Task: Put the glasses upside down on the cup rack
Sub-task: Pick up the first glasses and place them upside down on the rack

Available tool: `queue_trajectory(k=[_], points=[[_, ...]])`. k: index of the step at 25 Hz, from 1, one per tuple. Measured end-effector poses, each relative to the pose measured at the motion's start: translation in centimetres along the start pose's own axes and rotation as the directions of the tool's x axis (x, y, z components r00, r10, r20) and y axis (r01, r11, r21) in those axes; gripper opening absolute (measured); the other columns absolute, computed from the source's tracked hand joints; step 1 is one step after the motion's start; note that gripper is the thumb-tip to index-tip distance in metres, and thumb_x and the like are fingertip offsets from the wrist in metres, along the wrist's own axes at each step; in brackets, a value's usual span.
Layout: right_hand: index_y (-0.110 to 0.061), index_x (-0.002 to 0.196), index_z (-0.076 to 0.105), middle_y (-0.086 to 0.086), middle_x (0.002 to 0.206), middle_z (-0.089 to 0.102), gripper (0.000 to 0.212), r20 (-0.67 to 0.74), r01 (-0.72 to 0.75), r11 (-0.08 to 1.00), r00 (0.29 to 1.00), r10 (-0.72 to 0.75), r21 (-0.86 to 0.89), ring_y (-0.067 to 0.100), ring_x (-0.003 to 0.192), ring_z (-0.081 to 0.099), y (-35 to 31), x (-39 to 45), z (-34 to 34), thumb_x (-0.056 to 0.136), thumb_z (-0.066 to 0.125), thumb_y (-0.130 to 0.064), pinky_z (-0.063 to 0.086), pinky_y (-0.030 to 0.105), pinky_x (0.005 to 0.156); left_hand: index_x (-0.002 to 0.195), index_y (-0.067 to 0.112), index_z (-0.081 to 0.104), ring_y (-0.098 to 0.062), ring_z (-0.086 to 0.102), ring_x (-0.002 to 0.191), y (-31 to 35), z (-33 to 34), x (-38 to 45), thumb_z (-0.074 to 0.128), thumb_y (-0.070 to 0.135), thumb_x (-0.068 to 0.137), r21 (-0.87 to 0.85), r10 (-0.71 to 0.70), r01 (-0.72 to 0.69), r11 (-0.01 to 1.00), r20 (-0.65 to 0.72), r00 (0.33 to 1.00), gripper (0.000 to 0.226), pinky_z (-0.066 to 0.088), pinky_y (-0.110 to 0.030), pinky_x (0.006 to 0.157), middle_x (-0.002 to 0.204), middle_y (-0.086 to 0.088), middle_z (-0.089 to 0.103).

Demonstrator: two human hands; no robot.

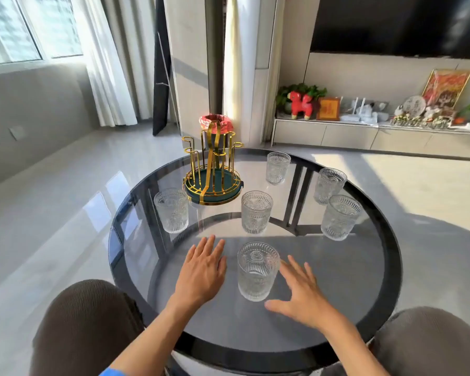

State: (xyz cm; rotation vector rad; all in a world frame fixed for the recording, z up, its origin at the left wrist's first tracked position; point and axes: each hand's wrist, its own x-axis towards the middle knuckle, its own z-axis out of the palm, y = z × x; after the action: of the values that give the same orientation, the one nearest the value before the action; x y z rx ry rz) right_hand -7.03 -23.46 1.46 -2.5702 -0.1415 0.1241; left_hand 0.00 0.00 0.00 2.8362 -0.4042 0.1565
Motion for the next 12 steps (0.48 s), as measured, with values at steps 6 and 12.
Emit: queue_trajectory(k=[6, 12], points=[[-0.055, 0.117, 0.041, -0.043, 0.122, 0.038, 0.074, -0.146, 0.045, 0.955, 0.989, -0.002, 0.294, -0.026, 0.117, 0.023, -3.4, 0.2, 0.9, 0.052, 0.076, -0.058, -0.003, 0.03, 0.117, 0.154, 0.025, 0.024, -0.02, 0.009, 0.152, -0.1, 0.1, 0.0, 0.026, 0.041, 0.101, -0.022, -0.006, 0.006, 1.0, -0.004, 1.0, 0.056, 0.006, -0.036, 0.122, 0.165, -0.002, 0.016], [-0.032, 0.11, 0.06, -0.004, 0.108, 0.071, 0.063, -0.294, 0.218, 0.661, 0.956, 0.004, 0.718, 0.017, 0.102, 0.066, -6.4, 3.0, -3.0, 0.053, 0.088, -0.022, 0.053, 0.029, 0.083, 0.122, 0.026, 0.065, -0.019, 0.067, 0.107, -0.9, -7.8, 4.9, 0.054, 0.034, 0.09, -0.16, 0.058, -0.074, 0.984, -0.099, 0.993, 0.034, 0.054, -0.035, 0.086, 0.129, 0.005, 0.067]])
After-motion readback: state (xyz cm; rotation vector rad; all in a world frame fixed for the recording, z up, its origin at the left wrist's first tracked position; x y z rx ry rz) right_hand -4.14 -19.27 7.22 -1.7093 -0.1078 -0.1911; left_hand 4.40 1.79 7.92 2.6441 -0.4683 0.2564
